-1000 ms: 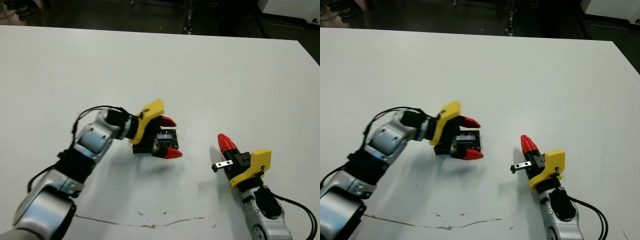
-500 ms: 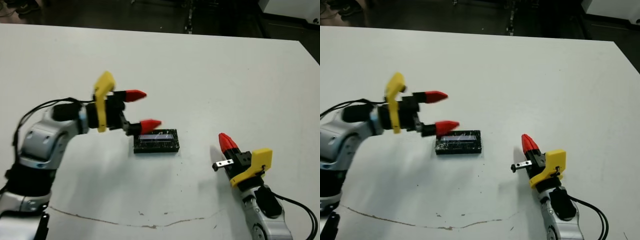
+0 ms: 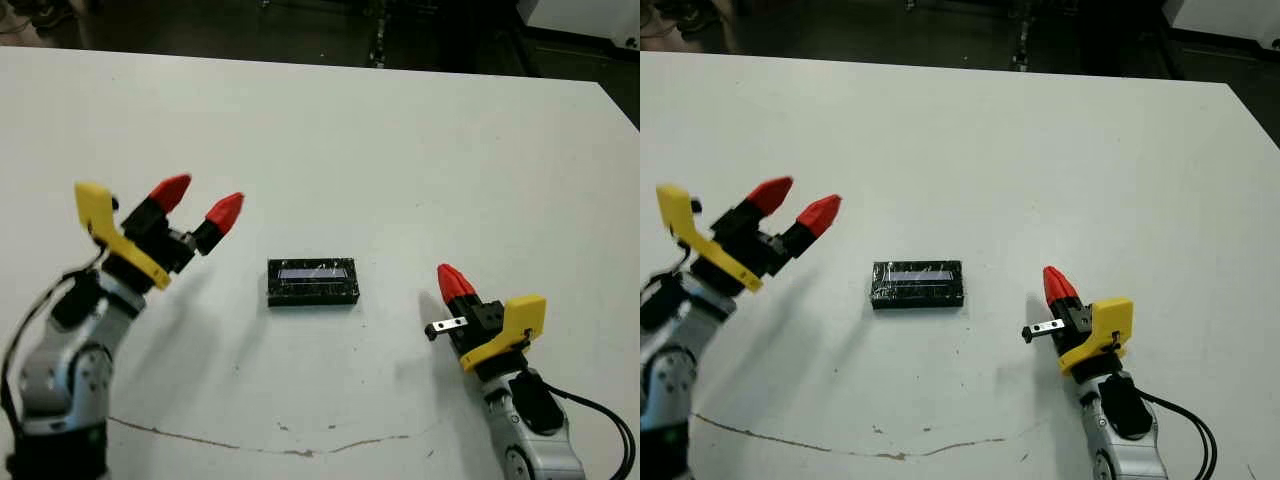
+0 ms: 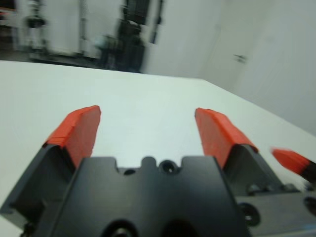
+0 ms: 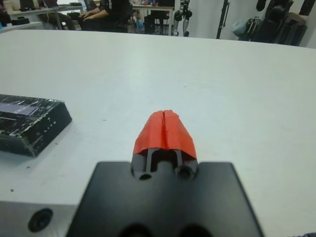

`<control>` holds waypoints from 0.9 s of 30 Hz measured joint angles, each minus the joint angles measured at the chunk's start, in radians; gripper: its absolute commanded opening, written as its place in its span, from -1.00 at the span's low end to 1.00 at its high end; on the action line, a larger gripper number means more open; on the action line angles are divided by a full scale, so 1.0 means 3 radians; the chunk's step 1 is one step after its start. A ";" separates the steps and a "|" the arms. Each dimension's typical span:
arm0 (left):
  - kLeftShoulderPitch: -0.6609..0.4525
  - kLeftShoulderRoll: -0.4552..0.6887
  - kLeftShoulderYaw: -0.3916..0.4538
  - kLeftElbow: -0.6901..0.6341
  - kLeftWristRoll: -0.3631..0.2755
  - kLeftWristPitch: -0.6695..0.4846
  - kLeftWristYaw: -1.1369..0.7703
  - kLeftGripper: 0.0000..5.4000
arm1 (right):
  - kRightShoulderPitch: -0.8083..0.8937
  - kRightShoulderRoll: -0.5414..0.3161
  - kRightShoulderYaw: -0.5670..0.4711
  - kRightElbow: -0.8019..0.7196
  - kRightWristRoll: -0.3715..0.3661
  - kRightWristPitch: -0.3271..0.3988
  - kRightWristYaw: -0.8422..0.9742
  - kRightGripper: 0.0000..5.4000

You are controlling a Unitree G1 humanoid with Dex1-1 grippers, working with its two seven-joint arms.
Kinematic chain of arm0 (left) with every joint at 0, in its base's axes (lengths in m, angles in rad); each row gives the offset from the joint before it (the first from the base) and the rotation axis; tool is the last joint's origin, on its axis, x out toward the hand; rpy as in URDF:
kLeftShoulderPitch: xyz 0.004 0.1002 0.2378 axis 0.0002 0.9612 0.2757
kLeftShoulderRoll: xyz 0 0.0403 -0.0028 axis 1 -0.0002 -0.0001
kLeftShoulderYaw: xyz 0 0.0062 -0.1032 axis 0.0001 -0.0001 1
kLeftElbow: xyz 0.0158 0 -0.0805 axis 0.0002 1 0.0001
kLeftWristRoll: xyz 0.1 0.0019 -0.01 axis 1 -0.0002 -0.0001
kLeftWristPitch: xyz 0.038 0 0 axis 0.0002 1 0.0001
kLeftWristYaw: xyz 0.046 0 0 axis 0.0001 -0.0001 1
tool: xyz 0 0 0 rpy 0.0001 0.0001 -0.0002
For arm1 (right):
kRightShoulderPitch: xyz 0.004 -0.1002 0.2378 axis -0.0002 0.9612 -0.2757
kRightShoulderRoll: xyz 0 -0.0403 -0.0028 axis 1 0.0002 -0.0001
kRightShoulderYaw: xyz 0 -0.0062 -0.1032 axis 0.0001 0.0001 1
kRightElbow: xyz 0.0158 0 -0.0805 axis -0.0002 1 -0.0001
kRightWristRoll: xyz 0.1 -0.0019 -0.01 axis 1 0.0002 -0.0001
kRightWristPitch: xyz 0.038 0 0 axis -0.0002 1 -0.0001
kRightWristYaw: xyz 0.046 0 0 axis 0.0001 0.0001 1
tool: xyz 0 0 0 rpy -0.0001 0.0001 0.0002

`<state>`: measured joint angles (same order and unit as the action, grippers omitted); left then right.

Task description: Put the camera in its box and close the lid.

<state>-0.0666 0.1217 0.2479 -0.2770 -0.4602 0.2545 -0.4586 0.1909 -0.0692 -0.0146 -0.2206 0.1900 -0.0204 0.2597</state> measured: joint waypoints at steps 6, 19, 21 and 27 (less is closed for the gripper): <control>0.0190 -0.0152 -0.0076 0.0300 0.0216 -0.0705 0.0072 0.17 | -0.0104 0.0003 -0.0040 -0.0038 0.0005 0.0000 -0.0068 -1.00; 0.0311 -0.0274 -0.0119 0.0682 0.0477 -0.1392 0.0401 -0.54 | -0.0261 0.0077 -0.0108 -0.0205 0.0117 0.0005 -0.0190 -1.00; 0.0312 -0.0274 -0.0119 0.0694 0.0496 -0.1428 0.0432 -0.65 | -0.0275 0.0082 -0.0104 -0.0210 0.0086 0.0005 -0.0237 -1.00; 0.0328 -0.0272 -0.0118 0.0709 0.0496 -0.1450 0.0471 -0.99 | -0.0293 0.0108 -0.0090 -0.0228 0.0048 0.0005 -0.0303 -1.00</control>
<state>0.0317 0.0402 0.2124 -0.0642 -0.3115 -0.1805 -0.3174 0.1030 -0.0370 -0.0416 -0.2891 0.2044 -0.0189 0.1689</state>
